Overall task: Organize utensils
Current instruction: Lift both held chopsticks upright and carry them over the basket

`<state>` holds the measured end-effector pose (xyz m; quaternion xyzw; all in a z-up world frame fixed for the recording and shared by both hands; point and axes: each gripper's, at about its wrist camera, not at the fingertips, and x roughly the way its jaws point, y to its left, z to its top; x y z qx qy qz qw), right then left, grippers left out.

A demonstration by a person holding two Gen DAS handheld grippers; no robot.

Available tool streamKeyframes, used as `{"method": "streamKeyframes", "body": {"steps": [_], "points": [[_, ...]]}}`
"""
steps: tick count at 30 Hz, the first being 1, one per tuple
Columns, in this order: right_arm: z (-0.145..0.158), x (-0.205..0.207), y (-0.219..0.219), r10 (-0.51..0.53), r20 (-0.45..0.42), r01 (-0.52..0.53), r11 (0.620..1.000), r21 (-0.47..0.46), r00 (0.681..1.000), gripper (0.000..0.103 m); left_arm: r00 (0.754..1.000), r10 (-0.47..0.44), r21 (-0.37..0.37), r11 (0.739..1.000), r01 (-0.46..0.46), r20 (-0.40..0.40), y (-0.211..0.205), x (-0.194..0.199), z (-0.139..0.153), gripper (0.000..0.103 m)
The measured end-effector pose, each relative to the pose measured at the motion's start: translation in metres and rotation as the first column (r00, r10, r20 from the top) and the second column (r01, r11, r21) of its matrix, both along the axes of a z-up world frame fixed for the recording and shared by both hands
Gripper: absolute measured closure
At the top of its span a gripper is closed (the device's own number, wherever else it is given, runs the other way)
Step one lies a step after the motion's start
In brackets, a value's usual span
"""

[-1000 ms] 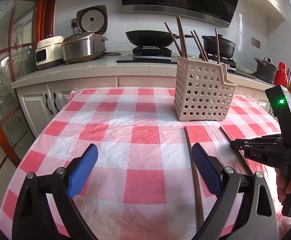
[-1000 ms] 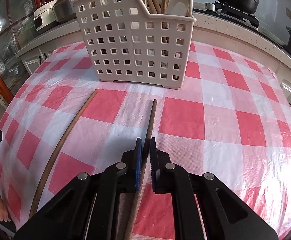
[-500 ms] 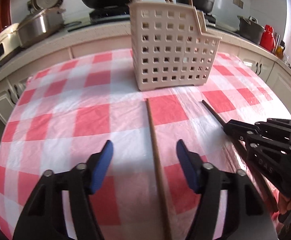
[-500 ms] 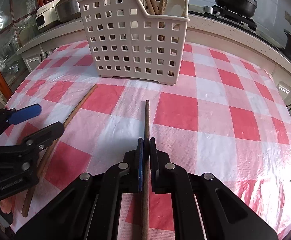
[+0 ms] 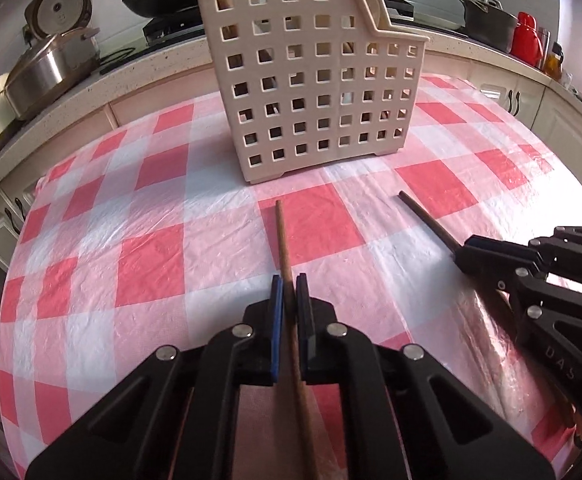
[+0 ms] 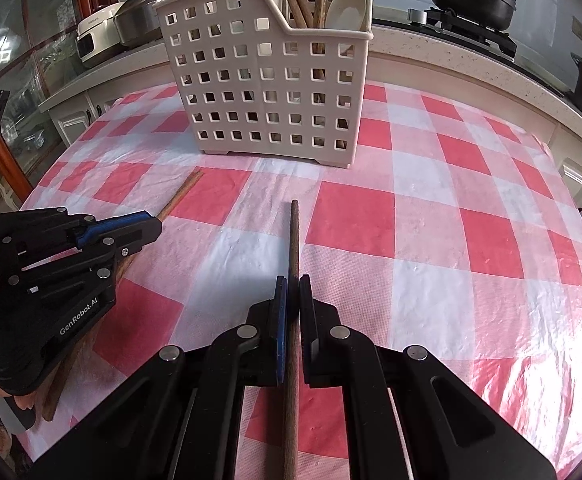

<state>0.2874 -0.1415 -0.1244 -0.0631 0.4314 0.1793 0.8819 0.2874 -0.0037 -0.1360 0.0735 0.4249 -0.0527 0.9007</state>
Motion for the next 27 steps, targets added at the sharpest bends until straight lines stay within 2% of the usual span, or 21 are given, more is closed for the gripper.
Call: {"method": "streamKeyframes", "body": {"steps": [8,14,21,27], "points": [[0.0,-0.001,-0.001,-0.007,0.019,0.007,1.0,0.007,1.0,0.097,1.0,0.014,-0.078,0.997,-0.014,0.0,0.01,-0.004,0.002,0.097],[0.014,-0.004,-0.005,-0.017,0.066,0.014,0.999,0.038,0.998,0.097,0.999,0.022,-0.118,0.993,-0.017,0.045,0.015,-0.016,0.017,0.097],[0.039,-0.015,-0.014,-0.032,0.146,0.018,0.995,0.102,0.989,0.097,0.99,0.05,-0.171,0.985,-0.027,0.132,0.026,-0.042,0.045,0.097],[0.065,-0.032,-0.021,-0.039,0.237,0.006,0.99,0.142,0.971,0.097,0.968,0.07,-0.179,0.983,-0.027,0.24,0.029,-0.072,0.074,0.097]]}}
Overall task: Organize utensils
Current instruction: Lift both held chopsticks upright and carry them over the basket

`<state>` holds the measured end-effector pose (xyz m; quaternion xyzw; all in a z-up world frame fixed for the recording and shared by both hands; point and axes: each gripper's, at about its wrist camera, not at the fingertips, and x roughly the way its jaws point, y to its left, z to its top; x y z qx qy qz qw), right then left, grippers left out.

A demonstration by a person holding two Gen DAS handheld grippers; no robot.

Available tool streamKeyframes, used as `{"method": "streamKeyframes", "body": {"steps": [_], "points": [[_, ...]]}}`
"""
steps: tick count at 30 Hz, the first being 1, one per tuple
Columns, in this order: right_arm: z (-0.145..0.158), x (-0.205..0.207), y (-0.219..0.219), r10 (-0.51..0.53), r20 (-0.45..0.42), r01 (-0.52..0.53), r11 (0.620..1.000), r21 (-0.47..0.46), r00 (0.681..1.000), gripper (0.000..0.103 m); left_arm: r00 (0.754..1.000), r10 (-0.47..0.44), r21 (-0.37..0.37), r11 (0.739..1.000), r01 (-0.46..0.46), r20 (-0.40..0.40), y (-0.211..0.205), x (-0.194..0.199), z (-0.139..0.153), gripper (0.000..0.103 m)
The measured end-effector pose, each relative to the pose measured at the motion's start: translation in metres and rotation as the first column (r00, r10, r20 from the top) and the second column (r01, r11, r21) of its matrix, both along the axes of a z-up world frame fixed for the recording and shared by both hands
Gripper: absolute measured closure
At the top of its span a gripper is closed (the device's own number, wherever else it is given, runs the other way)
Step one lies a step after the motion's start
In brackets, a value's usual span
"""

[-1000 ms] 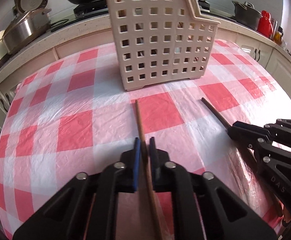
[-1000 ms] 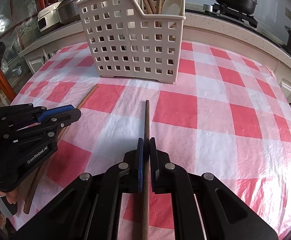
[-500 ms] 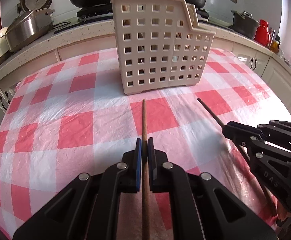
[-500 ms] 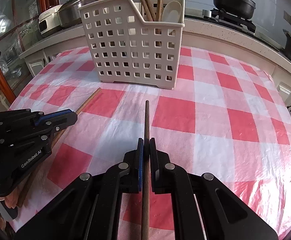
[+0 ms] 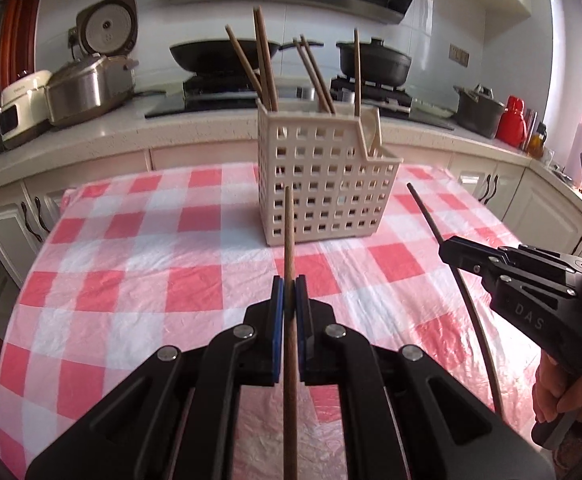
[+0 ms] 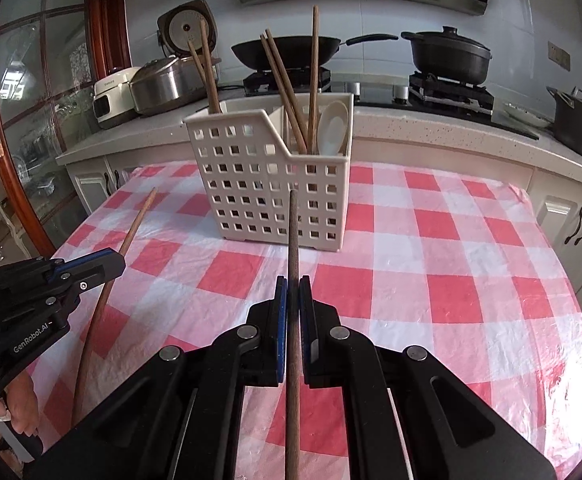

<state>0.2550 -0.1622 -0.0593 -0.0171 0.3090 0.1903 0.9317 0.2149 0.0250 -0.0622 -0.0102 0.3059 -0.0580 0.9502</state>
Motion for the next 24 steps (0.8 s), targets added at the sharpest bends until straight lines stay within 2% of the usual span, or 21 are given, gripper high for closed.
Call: {"method": "streamKeyframes", "body": {"steps": [11,24], "points": [[0.033,-0.028,-0.006,-0.006,0.142,0.001,0.999,0.039,0.99,0.097,0.986,-0.005,-0.013,1.0,0.007,0.164,-0.002,-0.041,0.031,0.097],[0.051,-0.053,-0.006,-0.006,0.26,-0.008,0.998,0.055,0.966,0.097,0.947,0.022,0.008,1.0,-0.026,0.322,-0.001,-0.073,0.051,0.097]]}}
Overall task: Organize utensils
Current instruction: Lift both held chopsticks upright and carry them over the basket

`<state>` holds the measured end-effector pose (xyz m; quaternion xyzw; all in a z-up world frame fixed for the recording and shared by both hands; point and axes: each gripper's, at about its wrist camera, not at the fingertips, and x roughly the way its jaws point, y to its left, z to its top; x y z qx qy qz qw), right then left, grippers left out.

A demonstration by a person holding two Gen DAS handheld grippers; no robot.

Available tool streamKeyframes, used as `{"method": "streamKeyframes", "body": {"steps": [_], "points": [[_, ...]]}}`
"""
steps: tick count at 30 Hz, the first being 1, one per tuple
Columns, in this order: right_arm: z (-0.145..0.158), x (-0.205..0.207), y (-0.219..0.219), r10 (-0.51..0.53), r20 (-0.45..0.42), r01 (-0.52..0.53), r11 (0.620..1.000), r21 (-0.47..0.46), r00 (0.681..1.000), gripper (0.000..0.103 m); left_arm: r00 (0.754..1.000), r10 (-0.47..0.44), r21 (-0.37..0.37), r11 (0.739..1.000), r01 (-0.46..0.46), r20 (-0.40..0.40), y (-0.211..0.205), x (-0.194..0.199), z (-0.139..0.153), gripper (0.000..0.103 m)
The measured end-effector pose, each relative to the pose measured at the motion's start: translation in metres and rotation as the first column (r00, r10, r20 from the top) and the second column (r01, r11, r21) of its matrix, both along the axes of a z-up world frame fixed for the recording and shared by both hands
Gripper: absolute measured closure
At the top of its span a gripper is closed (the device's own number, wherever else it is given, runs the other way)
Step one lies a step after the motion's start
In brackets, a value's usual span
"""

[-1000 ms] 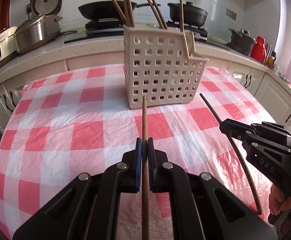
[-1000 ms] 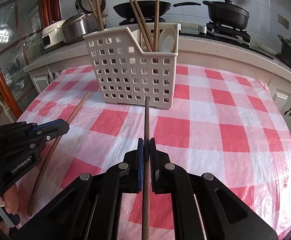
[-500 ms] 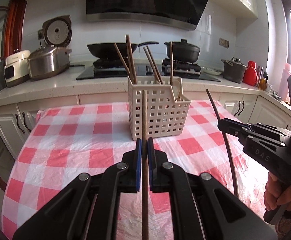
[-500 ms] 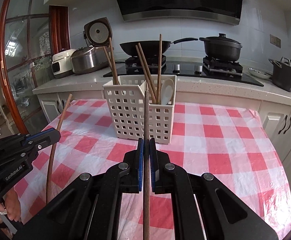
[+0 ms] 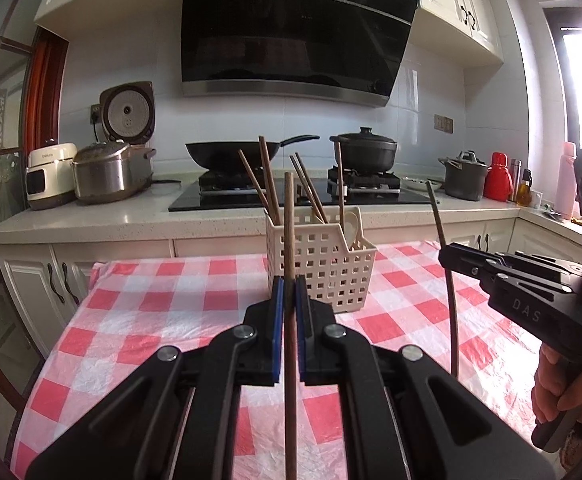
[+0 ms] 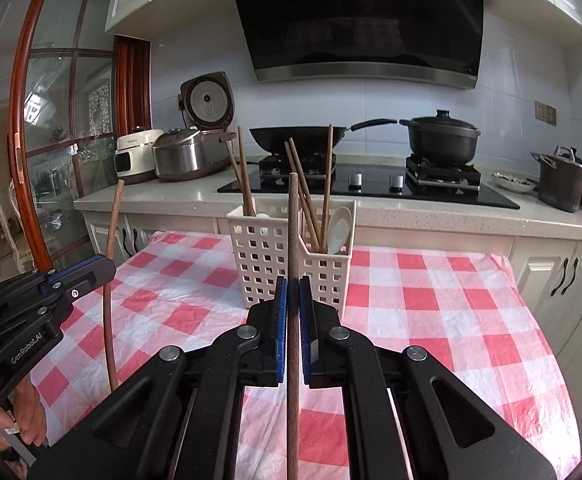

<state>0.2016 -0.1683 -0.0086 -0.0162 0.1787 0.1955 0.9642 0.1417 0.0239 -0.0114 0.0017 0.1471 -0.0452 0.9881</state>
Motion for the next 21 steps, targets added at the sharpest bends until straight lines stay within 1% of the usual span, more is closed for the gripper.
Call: {"method": "streamKeyframes", "body": {"steps": [4,12,15,21], "points": [[0.002,-0.005,0.0,0.007,0.021,-0.007,1.0,0.001,1.0,0.097,1.0,0.013,-0.017,1.0,-0.013,0.027,0.005,-0.005,0.005,0.097],[0.003,-0.017,-0.001,0.018,0.07,-0.019,1.0,0.016,0.997,0.097,0.999,0.032,-0.034,0.999,-0.031,0.038,0.009,-0.009,0.007,0.097],[0.003,-0.024,-0.001,0.029,0.099,-0.031,0.999,0.018,0.995,0.097,0.999,0.034,-0.033,0.999,-0.033,0.034,0.008,-0.008,0.006,0.097],[0.004,-0.028,0.002,0.038,0.104,-0.04,0.999,0.016,0.994,0.097,0.999,0.028,-0.021,0.999,-0.028,0.033,0.005,-0.01,0.006,0.097]]}}
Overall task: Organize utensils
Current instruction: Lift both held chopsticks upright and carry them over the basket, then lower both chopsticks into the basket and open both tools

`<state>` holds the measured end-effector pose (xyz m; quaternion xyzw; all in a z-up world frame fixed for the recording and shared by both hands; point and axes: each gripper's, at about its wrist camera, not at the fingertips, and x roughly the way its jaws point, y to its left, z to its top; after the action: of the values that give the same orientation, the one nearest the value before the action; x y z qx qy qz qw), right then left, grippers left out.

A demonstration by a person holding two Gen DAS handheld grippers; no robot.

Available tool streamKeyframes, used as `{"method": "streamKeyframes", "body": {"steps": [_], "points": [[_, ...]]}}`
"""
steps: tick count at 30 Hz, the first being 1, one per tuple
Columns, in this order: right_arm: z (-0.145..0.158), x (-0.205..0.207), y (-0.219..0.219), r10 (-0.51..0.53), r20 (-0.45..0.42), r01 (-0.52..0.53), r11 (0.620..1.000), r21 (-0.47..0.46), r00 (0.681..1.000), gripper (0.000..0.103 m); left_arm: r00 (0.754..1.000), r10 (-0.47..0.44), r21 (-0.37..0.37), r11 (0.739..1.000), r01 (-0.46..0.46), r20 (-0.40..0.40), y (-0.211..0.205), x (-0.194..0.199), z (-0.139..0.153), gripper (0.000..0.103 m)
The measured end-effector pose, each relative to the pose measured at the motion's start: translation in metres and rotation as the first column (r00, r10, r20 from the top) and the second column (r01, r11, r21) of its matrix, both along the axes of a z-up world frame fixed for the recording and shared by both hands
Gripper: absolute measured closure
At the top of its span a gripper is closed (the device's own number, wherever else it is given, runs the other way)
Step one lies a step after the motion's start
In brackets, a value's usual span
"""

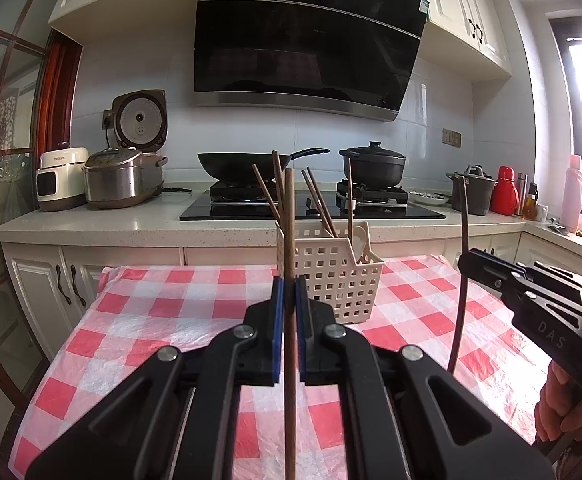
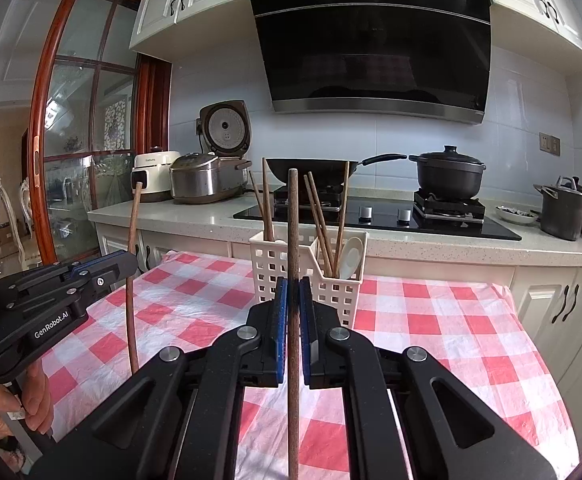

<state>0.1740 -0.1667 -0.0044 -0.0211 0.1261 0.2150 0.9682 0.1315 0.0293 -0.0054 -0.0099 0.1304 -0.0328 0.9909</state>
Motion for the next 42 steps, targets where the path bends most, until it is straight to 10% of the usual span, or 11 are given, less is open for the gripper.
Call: {"method": "streamKeyframes", "body": {"steps": [28,42], "points": [[0.008,-0.013,-0.007,0.014,0.035,-0.014,1.0,0.004,0.999,0.097,0.999,-0.015,0.019,1.0,0.014,0.038,0.001,-0.014,0.009,0.097],[0.064,0.085,0.001,-0.016,0.021,0.015,0.999,0.045,1.0,0.097,0.994,-0.049,-0.008,0.999,0.05,0.094,-0.013,0.083,0.088,0.097]]}}
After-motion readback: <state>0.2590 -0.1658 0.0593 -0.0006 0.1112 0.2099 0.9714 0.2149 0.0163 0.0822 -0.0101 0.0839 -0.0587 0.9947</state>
